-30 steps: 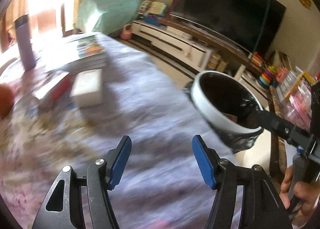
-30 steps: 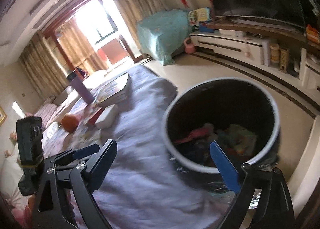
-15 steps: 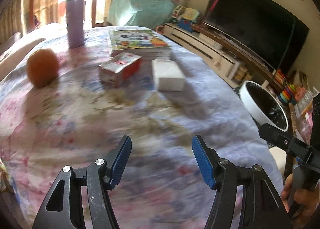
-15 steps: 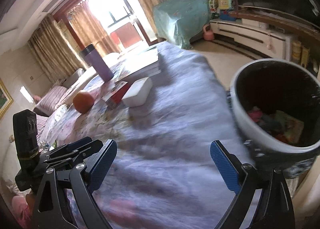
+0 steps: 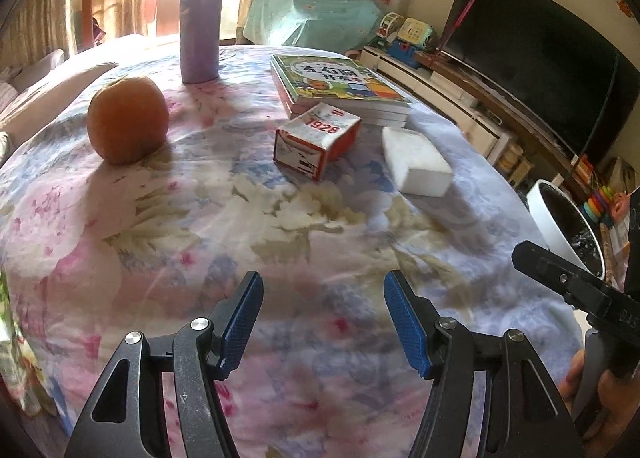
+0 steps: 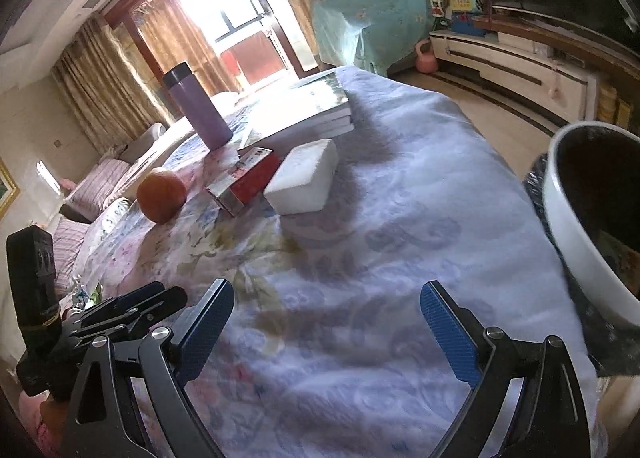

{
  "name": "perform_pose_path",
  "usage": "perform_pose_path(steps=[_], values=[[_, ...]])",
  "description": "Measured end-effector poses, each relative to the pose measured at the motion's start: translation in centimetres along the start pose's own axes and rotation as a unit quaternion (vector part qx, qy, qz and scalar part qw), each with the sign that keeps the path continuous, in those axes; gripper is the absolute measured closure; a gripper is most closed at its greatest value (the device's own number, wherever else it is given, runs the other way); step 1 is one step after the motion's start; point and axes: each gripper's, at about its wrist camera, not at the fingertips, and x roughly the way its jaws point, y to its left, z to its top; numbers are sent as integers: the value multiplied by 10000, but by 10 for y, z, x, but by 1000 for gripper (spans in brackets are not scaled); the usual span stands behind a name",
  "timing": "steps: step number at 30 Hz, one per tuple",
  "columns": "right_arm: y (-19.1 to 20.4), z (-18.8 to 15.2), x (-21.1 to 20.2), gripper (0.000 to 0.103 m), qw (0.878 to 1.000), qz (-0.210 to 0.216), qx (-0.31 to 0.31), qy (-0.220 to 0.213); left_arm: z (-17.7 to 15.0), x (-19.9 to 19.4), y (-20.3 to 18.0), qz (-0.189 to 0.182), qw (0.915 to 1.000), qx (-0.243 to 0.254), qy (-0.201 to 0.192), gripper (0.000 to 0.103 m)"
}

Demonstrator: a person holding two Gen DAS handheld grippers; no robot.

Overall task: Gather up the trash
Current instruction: 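Move both open grippers back toward the milk carton and white block, then grasp the red-and-white milk carton with the left gripper while the right grasps the white block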

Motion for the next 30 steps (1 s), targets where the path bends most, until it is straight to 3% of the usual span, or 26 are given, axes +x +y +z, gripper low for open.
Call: perform_pose_path(steps=[16, 21, 25, 26, 27, 29, 30], values=[[21, 50, 60, 9, 9996, -14, -264, 30, 67, 69, 17, 125, 9990, 423, 76, 37], [23, 58, 80, 15, 9995, -46, -271, 164, 87, 93, 17, 78, 9985, 547, 57, 30], [18, 61, 93, 29, 9992, -168, -225, 283, 97, 112, 19, -42, 9982, 593, 32, 30], [16, 61, 96, 37, 9991, -217, -210, 311, 99, 116, 19, -67, 9983, 578, 34, 31], [14, 60, 97, 38, 9991, -205, -180, 318, 99, 119, 20, -103, 9984, 556, 45, 32], [13, 59, 95, 44, 9994, -173, -157, 273, 99, 129, 21, -243, 9981, 546, 129, 43], [13, 58, 93, 47, 9994, -142, -157, 257, 98, 135, 20, -312, 9975, 599, 231, 54]])
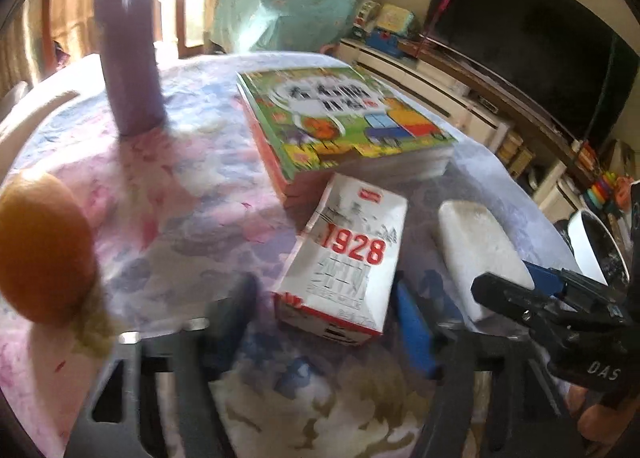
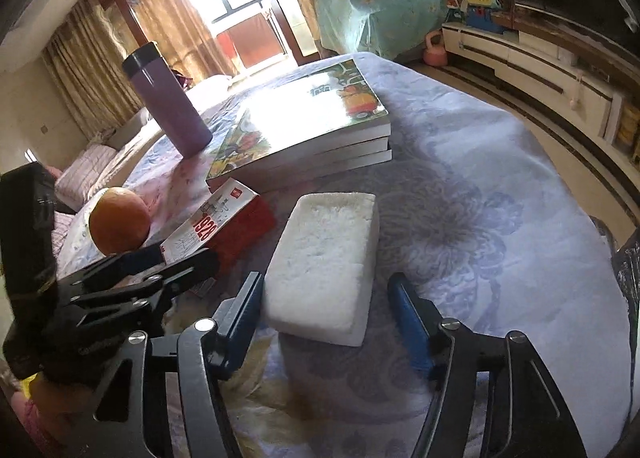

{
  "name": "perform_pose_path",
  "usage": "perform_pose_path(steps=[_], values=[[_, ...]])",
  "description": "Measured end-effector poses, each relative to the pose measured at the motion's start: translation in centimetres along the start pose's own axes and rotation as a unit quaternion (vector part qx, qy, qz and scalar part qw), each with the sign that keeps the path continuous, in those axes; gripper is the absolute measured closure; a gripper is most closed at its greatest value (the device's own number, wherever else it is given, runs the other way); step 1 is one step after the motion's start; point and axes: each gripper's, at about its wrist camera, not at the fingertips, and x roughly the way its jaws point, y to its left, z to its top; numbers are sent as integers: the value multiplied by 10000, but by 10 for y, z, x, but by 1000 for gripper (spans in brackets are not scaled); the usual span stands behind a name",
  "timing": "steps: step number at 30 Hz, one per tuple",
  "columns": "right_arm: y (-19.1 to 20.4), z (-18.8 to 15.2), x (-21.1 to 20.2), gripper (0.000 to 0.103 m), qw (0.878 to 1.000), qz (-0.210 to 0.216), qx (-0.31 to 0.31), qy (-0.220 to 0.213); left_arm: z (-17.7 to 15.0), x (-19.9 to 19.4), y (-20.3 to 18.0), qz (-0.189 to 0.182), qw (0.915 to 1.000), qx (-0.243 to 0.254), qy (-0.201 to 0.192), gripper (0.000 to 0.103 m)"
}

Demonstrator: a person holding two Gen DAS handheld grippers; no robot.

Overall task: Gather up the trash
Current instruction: 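Grasp the red-and-white milk carton with the left gripper while the right grasps the white block, then carry the milk carton and white block over the trash bin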

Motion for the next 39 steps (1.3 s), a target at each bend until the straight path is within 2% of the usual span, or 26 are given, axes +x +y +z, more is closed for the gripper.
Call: perform_pose_path(steps=[1, 6, 9, 16, 24, 29, 39], values=[[1, -1, -2, 53, 10000, 12, 7, -3, -1, 1, -2, 36, 10000, 44, 18, 54], [0, -10, -19, 54, 9999, -17, 146, -86, -4, -5, -12, -47, 9997, 240, -29, 56], [-5, -17, -34, 55, 9997, 36, 206, -121, -13, -18, -17, -100, 9999, 118, -9, 56], [-24, -43, -81, 55, 9995, 88, 255, -166, -53, -62, -40, -278, 9993, -213, -127, 56], [-45, -70, -116, 55, 9993, 149, 305, -186, -93, -105, -87, -306, 9990, -196, -270, 56], [-52, -82, -133, 55, 9990, 230, 291, -266, -105, -117, -104, -300, 9989, -243, -263, 56], [-66, -91, -163, 54, 9978, 288, 329, -497, -111, -128, -148, -220, 9994, 57, -244, 56]])
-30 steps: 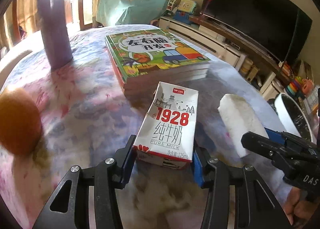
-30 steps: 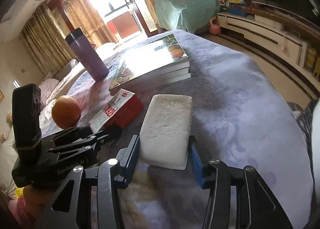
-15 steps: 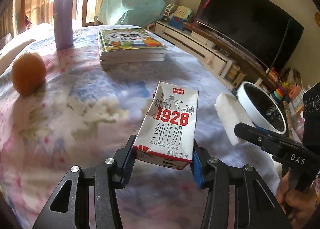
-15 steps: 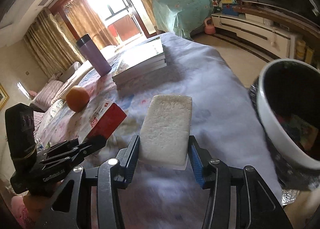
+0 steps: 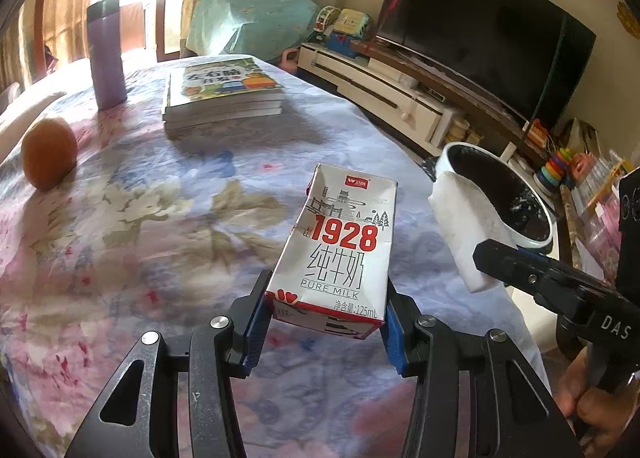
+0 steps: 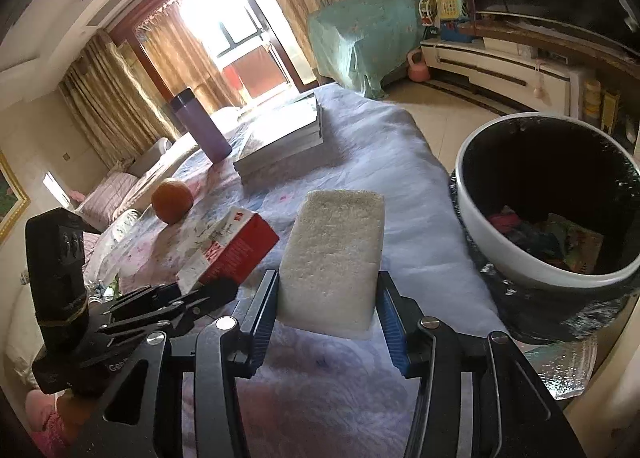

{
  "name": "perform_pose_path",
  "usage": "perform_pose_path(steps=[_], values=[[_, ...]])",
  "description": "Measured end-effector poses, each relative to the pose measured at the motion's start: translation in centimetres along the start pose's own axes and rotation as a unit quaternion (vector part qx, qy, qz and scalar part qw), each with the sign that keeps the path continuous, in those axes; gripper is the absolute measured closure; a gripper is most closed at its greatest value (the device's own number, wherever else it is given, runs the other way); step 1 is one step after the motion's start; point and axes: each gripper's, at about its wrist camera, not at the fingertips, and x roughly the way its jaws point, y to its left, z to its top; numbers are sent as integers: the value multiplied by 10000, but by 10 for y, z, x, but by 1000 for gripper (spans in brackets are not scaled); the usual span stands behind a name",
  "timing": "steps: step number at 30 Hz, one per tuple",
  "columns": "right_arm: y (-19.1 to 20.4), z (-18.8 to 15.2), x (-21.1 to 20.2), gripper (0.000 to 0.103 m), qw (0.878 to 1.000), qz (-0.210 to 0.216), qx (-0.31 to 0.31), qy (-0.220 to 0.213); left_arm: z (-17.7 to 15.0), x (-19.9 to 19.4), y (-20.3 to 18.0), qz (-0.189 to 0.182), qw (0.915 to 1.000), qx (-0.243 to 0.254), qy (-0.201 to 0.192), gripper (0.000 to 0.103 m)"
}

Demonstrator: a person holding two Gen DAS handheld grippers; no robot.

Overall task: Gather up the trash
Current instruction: 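Carry the milk carton and white block over the trash bin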

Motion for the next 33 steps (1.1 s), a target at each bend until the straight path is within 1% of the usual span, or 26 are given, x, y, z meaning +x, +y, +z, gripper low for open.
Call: perform_pose_path(steps=[12, 33], values=[[-16, 0, -28, 54, 9995, -68, 137, -269, 1, -5, -36, -54, 9994, 344, -8, 56], [-63, 0, -69, 54, 9960, -416, 472, -629, 12, 4, -86, -333, 9953, 910, -12, 56]])
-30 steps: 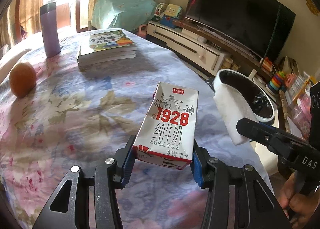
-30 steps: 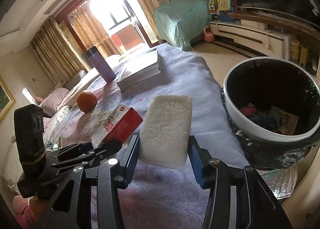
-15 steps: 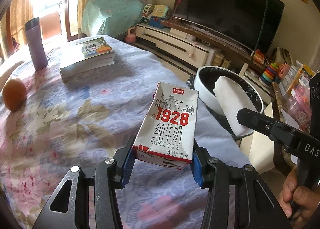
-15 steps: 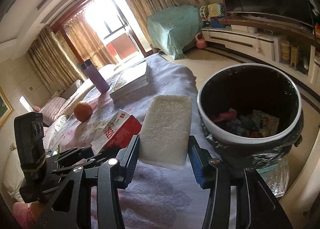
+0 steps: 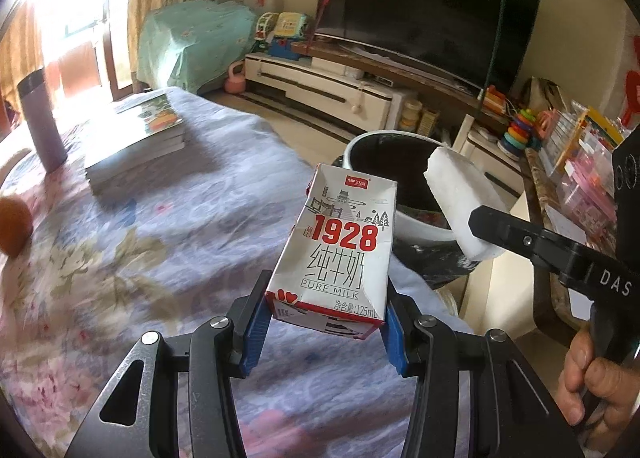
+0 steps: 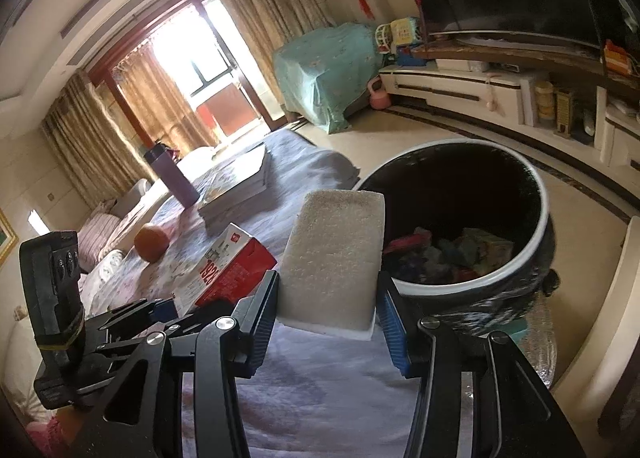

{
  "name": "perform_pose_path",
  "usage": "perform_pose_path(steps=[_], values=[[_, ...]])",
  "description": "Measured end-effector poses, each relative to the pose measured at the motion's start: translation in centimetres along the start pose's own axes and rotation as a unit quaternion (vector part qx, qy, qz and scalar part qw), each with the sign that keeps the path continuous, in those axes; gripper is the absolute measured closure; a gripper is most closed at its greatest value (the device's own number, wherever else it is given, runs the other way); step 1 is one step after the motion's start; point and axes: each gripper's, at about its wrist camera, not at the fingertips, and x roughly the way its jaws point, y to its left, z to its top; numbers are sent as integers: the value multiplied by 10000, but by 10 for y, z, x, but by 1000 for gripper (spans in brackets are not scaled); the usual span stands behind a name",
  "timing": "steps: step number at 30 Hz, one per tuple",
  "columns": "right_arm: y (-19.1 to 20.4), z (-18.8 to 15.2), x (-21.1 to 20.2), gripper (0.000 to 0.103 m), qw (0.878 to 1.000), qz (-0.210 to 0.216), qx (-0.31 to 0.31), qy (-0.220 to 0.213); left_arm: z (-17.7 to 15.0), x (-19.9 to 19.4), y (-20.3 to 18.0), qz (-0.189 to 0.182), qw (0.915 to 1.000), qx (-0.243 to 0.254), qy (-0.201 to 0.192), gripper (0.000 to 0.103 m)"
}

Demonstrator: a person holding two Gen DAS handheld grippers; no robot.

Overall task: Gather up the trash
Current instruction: 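Carry the milk carton and white block over the trash bin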

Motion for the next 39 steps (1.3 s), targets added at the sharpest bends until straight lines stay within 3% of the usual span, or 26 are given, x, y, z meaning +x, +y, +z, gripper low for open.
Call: perform_pose_path(steps=[39], values=[[-54, 32, -13, 54, 9986, -459, 170, -216, 37, 39, -42, -163, 9987, 491, -28, 56]])
